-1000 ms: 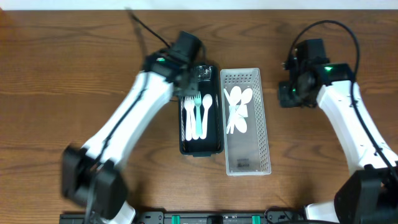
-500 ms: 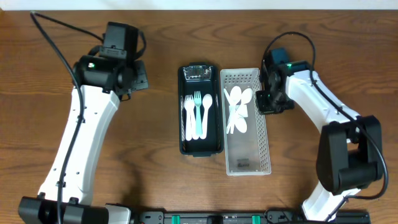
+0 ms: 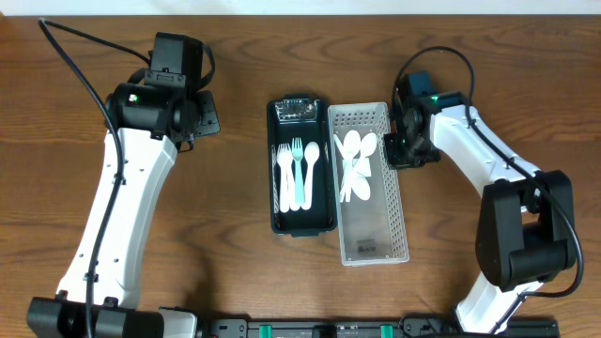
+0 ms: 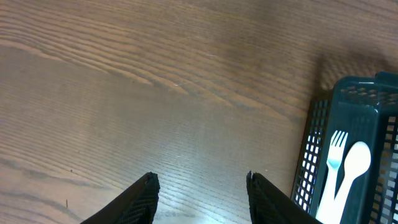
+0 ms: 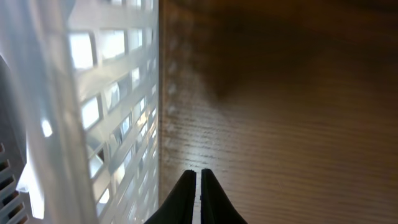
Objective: Pack container
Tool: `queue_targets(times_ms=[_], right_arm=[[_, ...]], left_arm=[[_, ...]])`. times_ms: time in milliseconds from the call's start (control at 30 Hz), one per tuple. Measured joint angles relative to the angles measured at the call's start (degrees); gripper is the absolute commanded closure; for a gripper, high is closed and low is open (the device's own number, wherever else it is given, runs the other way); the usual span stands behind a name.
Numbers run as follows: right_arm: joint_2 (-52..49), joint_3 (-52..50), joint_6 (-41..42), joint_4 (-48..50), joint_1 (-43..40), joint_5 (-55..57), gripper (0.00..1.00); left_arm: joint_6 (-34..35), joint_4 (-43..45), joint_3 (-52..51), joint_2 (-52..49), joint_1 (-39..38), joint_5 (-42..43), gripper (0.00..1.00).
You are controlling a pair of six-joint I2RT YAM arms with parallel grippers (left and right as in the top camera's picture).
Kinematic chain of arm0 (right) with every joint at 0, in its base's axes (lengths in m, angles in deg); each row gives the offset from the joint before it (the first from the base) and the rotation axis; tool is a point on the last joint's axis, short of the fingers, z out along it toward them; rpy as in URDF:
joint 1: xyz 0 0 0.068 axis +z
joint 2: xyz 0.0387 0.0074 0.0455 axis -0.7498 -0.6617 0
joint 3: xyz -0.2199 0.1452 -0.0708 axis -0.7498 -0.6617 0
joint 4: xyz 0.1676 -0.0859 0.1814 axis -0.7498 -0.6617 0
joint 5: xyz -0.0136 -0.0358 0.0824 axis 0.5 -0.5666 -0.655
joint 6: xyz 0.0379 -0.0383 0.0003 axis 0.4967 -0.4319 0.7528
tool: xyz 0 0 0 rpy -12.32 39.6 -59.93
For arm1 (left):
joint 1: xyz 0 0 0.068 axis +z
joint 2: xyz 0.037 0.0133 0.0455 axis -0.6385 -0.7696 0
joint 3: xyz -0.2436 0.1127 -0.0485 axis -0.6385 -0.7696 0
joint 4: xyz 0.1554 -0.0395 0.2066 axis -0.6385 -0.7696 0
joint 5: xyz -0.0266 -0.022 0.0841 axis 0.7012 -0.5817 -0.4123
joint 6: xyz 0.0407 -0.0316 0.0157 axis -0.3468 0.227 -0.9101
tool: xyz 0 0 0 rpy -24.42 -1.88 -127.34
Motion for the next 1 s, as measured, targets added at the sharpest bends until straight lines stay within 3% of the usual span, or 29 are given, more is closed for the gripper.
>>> queue_targets(times_ms=[200,367,633,1000], right_arm=[[-0.3,10.4,-0.1,-2.8,-0.9,4.0,0.92],[-0.2,18.8,-3.9,-2.8,-0.3,2.5,0.99],[-1.0,19.3,-11.6,-3.2,4.9,-1.1,0.99],[-10.3,19.1,-14.6,1.4,6.6,-1.9,0.98]], left_arm=[[0.0,-0.4,0.0,0.0,0.0,0.0,0.51],[0.0,-0.4,0.0,0.0,0.0,0.0,0.51],[0.0,-0.4,0.0,0.0,0.0,0.0,0.51],[0.0,-0.4,0.0,0.0,0.0,0.0,0.5]])
